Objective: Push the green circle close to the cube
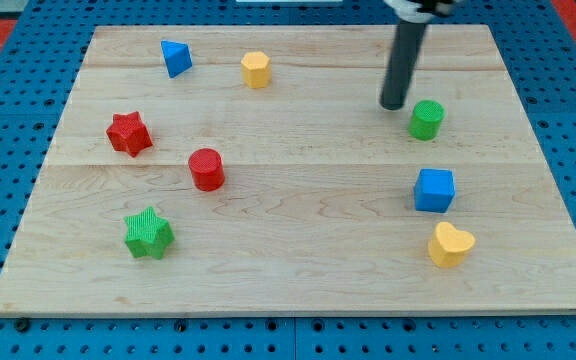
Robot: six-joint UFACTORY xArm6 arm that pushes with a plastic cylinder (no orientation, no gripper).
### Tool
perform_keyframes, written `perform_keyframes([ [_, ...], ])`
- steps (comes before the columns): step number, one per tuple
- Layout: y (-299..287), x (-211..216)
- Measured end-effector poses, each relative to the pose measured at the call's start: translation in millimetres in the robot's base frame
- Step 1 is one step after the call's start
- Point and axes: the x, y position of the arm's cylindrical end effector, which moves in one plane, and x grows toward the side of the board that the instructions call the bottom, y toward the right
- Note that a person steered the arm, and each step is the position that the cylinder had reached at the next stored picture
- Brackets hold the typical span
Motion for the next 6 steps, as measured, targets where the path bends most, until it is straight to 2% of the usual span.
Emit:
perform_keyframes([
  [1, 43.2, -16.4],
  [3, 50.1, 54.8],
  [4, 47.8, 24.1],
  [5, -22.3, -13.0],
  [6, -121.7, -0.8],
])
